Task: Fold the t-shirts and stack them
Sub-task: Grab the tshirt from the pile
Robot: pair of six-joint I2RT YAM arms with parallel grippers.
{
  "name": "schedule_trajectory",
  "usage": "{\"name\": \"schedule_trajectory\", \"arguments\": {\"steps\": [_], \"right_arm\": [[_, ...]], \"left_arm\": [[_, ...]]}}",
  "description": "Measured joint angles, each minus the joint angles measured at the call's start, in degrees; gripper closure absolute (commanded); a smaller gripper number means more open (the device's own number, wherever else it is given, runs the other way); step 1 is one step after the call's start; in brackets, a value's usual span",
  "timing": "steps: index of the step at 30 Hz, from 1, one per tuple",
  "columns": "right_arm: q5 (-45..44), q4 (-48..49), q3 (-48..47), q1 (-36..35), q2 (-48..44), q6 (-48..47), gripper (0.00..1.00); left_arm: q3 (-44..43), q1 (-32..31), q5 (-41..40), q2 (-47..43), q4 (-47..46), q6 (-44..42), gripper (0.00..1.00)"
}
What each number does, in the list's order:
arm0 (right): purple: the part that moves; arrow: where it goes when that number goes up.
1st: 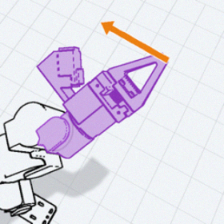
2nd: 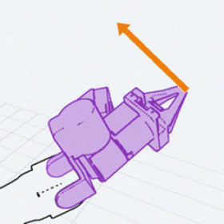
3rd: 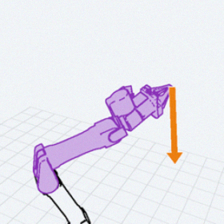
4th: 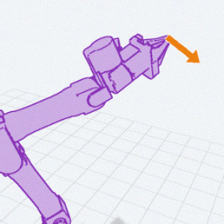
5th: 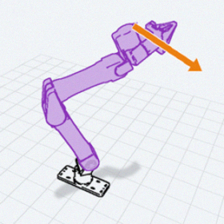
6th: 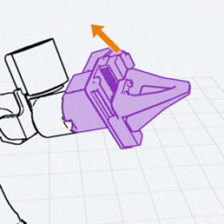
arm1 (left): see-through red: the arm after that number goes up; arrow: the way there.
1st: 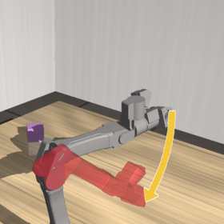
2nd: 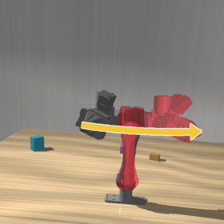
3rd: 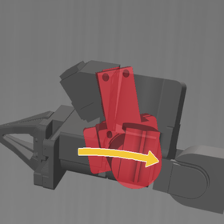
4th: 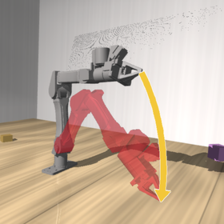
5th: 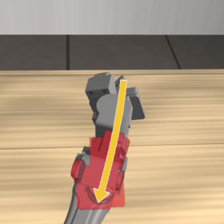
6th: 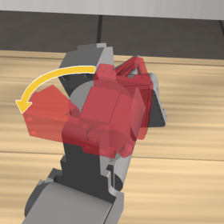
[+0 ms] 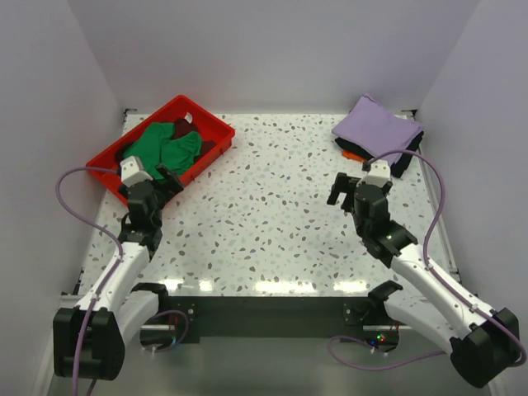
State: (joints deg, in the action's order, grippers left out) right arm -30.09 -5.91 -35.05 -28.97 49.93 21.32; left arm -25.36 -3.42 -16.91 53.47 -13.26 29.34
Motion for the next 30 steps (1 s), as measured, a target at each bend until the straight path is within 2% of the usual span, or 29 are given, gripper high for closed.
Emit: {"name": "schedule_trajectory", "arguments": {"steps": [9,15,20,25,30], "right_arm": [[-2.1,0.3,1.4,0.0,-2.0,0.0,0.01],[-2.4,1.3,1.4,0.0,-1.9,-1.1,0.01],[-3.3,1.7,1.4,0.0,-1.9,-1.1,0.01],[-3.5,1.9,1.4,0.0,-1.9,-0.8,0.02],[-3.5,1.9,1.4,0.0,-2.7,-0.7,0.01]], "left_arm": [[-0.3,0.0,-1.4,0.8,0.6,0.0,0.0],[-4.0,0.0,-1.5,5.7,1.0,-1.8,0.0],[-14.9,0.5,-1.2,17.2,4.0,-5.2,0.0],[-25.8,5.2,2.8,30.8,4.9,-6.5,0.0],[-35.5,7.5,0.2,43.9,9.8,-6.4,0.02]]}}
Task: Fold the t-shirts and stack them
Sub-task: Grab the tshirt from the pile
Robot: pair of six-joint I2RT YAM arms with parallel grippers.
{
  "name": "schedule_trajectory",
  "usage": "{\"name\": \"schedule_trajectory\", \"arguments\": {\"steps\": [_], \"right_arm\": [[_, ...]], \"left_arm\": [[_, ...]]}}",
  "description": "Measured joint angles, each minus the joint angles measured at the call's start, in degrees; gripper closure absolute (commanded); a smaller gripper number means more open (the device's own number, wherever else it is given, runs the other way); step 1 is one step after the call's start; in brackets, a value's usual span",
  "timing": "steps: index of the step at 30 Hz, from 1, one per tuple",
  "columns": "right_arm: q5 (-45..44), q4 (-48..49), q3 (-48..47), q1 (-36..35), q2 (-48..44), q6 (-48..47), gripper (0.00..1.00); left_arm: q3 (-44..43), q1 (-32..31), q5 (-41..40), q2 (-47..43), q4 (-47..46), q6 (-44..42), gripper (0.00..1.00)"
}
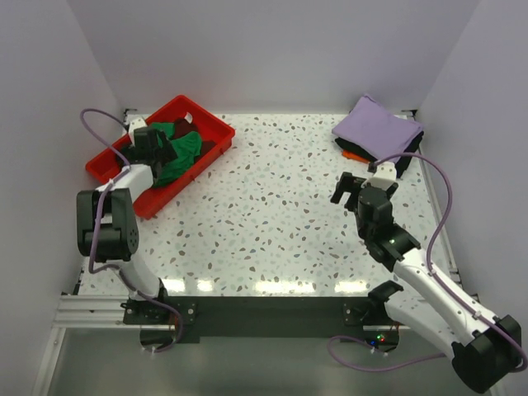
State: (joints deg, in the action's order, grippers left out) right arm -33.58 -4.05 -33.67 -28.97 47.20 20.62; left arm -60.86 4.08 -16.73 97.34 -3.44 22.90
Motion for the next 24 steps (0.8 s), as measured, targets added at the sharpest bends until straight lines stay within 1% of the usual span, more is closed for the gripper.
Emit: {"name": "schedule_trajectory", "arguments": {"steps": [2,4,7,8,10,11,15,16,17,18,20,24], "right_arm": [[0.0,0.0,0.0,0.0,-0.8,0.2,0.01],[-0.1,0.0,0.0,0.0,-1.1,0.4,0.02],[0.0,0.0,0.0,0.1,-1.1,0.5,0.01],[0.0,0.0,0.0,0.1,-1.0,0.6,0.02],[0.0,0.0,0.0,0.1,-0.7,0.8,0.01],[0.0,0.0,0.0,0.1,-0.6,0.9,0.01],[0.0,-0.3,0.0,0.1,-0.3,1.2,0.01],[0.0,-0.3,0.0,0.1,-0.3,1.2,0.01],[0.0,-0.3,0.0,0.1,-0.3,1.2,0.01],[0.0,-0.3,0.0,0.1,-0.2,1.3,0.01],[0.0,-0.3,0.0,0.1,0.1,1.3,0.01],[0.0,-0.4,0.0,0.1,1.1,1.3,0.01]], "left_arm": [[-1.4,0.0,-1.0,3.1,2.1,0.0,0.04],[-1.5,0.0,-1.9,4.5,3.7,0.0,0.08],[-1.8,0.0,-3.1,6.2,5.9,0.1,0.42],[-2.0,0.0,-3.1,6.5,6.3,0.0,0.64],[-2.2,0.0,-3.1,6.7,6.8,0.1,0.78],[-2.3,0.0,-3.1,6.6,7.1,-0.2,0.87],[-2.3,-0.1,-3.1,3.8,8.9,-0.2,0.9],[-2.3,-0.2,-3.2,2.2,9.3,-0.2,0.92],[-2.3,-0.3,-3.4,0.4,9.5,-0.3,0.97],[-2.3,-0.5,-3.6,-2.4,10.1,-0.5,1.0],[-3.2,-1.1,-4.1,-7.4,11.1,-0.7,1.0],[-8.0,-2.3,-3.1,-16.1,12.3,-1.6,1.0]]}}
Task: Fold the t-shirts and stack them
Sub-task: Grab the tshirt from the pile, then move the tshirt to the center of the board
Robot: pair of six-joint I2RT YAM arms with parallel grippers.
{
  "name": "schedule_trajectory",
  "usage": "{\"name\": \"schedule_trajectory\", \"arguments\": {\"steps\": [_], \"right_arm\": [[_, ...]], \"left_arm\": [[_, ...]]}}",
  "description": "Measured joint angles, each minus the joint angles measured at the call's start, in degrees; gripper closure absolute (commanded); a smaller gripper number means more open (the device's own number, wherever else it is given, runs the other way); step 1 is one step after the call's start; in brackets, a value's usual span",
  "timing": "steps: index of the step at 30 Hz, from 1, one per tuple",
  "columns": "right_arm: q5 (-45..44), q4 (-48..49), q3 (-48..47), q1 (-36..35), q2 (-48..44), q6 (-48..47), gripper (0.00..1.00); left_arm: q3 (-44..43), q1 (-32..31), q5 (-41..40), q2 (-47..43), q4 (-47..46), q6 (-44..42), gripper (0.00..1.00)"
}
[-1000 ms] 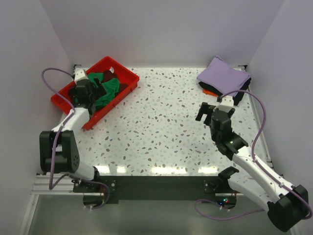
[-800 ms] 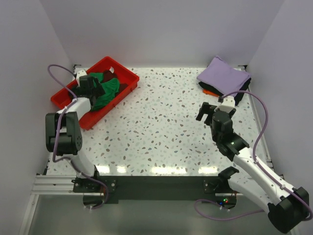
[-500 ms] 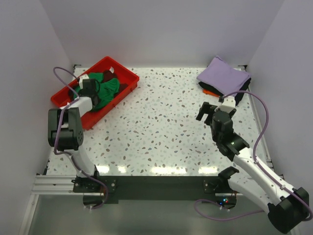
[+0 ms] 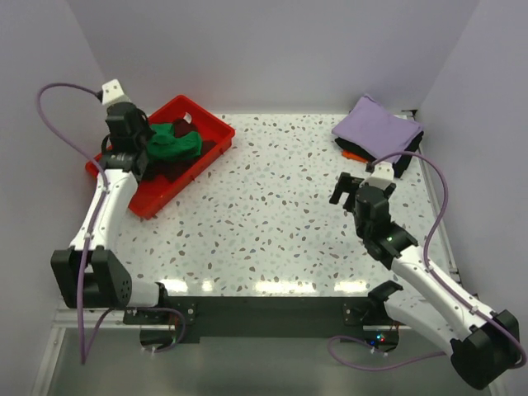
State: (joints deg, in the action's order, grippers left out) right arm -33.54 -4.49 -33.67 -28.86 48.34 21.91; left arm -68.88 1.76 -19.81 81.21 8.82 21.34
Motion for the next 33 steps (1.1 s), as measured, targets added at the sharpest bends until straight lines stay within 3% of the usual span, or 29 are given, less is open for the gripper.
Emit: {"name": "schedule_trajectory", "arguments": {"steps": [5,11,19,25,27,28,29,30,33], "right_arm": [[0.0,-0.2,0.0,0.0,0.7,0.0,0.01],[0.0,-0.2,-0.1,0.0,1.4,0.2,0.01],[0.0,-0.5,-0.1,0.0,1.9,0.2,0.01],[0.0,-1.2,-0.1,0.1,1.8,0.7,0.01],[0.0,-1.7,-0.1,0.1,1.6,1.2,0.01],[0.0,-1.9,-0.1,0.0,1.4,1.5,0.01],[0.0,-2.1,-0.1,0.1,1.2,1.7,0.01],[0.0,-2.3,-0.1,0.1,1.0,1.9,0.01],[0.2,-3.0,-0.2,0.1,0.3,2.2,0.01]], "left_arm": [[-10.2,-0.9,6.9,-7.1,2.1,-1.5,1.0],[-17.8,-1.5,25.5,-11.5,-0.5,0.0,1.0],[-37.1,-4.2,50.9,-3.1,-13.2,12.2,1.0],[-43.0,-6.0,58.9,0.7,-22.4,21.2,1.0],[-40.1,-6.4,59.5,-0.1,-25.5,22.7,0.88],[-37.2,-6.9,59.7,-1.0,-27.1,23.1,0.68],[-33.4,-7.4,59.6,-1.9,-28.9,23.1,0.56],[-27.9,-8.3,58.9,-3.3,-31.3,23.0,0.36],[-12.7,-11.1,57.2,-4.6,-33.2,21.0,0.18]]}}
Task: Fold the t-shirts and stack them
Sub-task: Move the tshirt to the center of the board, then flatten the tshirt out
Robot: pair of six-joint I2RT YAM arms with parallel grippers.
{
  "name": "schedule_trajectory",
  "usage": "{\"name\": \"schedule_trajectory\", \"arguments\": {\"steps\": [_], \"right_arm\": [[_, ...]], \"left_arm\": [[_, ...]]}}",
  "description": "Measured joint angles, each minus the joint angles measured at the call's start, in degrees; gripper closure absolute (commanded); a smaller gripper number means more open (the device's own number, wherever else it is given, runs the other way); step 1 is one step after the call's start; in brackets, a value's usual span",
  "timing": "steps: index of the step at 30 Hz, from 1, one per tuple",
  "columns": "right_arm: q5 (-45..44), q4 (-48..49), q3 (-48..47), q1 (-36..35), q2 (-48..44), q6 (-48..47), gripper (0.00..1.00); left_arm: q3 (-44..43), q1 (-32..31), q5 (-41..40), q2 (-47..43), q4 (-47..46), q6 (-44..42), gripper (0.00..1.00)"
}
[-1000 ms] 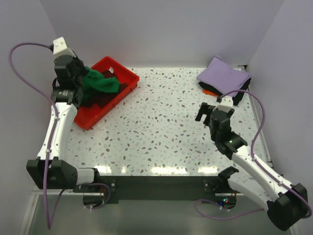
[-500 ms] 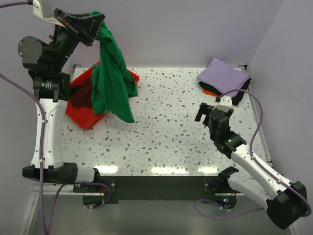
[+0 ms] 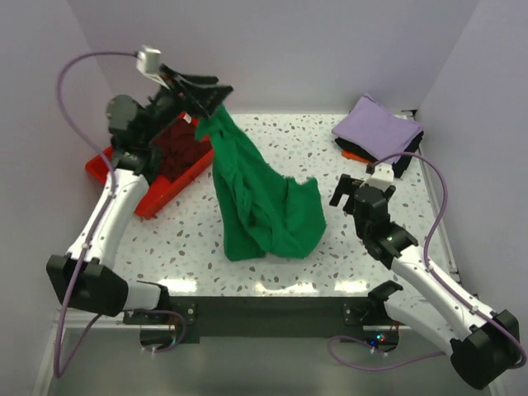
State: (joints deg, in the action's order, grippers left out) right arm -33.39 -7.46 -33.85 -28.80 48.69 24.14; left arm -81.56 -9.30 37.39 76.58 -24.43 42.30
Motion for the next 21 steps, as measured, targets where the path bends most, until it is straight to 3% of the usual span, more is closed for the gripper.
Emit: {"name": "schedule_trajectory", "arguments": {"steps": [6,9,13,18,21], "right_arm": [[2.1,-1.0,-0.2,0.0,0.8,0.0,0.02],[5.1,-0.5,-0.2,0.0,2.6,0.3,0.03],[10.1,1.2,0.2,-0.2,5.0,0.7,0.04],[12.1,2.8,1.7,-3.0,7.7,1.9,0.04],[12.2,2.7,2.6,-4.6,9.5,2.7,0.04]], "left_arm": [[25.8,-6.1,-12.6,8.5,6.2,-7.1,0.12],[37.5,-8.5,-18.9,6.8,10.0,-9.1,0.12],[48.8,-10.0,-26.8,-5.9,12.0,-10.7,0.12],[53.6,-10.1,-35.2,-22.4,11.8,-11.4,0.13],[54.9,-10.3,-38.8,-26.9,11.9,-11.5,0.16]]}}
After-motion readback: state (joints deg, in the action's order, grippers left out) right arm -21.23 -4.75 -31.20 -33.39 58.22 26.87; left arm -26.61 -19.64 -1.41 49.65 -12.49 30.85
